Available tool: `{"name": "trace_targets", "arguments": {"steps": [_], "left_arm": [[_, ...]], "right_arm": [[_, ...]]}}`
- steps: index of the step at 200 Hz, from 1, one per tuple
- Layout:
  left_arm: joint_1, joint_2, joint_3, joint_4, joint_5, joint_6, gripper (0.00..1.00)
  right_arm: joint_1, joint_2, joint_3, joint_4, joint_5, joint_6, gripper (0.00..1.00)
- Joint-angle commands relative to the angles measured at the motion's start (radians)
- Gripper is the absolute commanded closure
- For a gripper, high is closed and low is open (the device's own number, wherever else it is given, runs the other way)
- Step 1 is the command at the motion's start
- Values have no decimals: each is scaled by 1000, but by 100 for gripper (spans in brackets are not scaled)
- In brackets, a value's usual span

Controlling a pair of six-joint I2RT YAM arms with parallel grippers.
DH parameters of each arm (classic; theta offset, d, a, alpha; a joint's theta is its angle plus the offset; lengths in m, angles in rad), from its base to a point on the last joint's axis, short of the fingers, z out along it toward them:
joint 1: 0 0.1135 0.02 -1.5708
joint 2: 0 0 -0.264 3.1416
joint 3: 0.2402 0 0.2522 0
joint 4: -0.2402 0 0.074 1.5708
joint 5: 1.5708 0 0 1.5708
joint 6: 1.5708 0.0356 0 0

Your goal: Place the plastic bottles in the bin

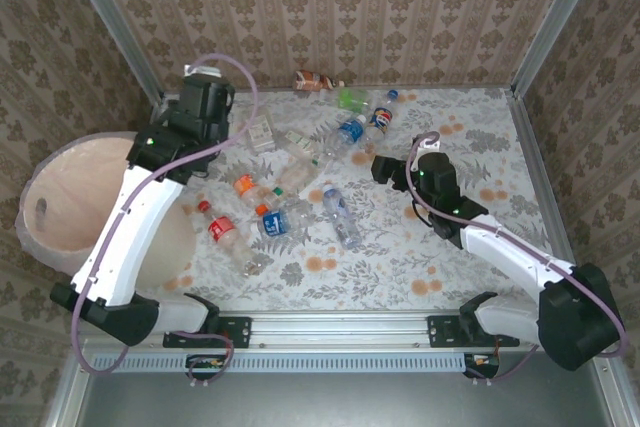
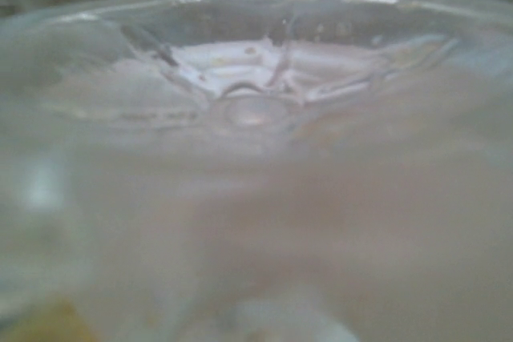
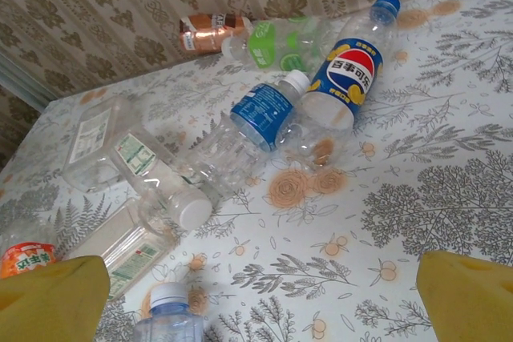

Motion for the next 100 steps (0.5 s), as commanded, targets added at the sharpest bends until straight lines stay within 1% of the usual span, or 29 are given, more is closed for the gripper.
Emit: {"name": "trace_targets", "arguments": {"steps": [1, 25, 39, 67, 75, 100], "left_arm": [[62, 0, 56, -129, -181, 35, 49], [168, -20, 75, -148, -174, 36, 49], [241, -33, 87, -173, -138, 20, 49], [474, -53, 113, -275, 74, -22, 49], [538, -65, 100, -285, 121, -25, 49], [710, -114, 25, -275, 328, -3, 48]], "right_arm": [[-8, 8, 9, 12, 2, 12, 0], [-17, 17, 14, 13, -4, 10, 0], [-22, 24, 22, 10, -14, 11, 0], [-29, 36, 49, -7, -27, -1, 0], [-32, 39, 56, -11, -32, -7, 0], [-42, 50, 79, -23, -45, -15, 0]]}}
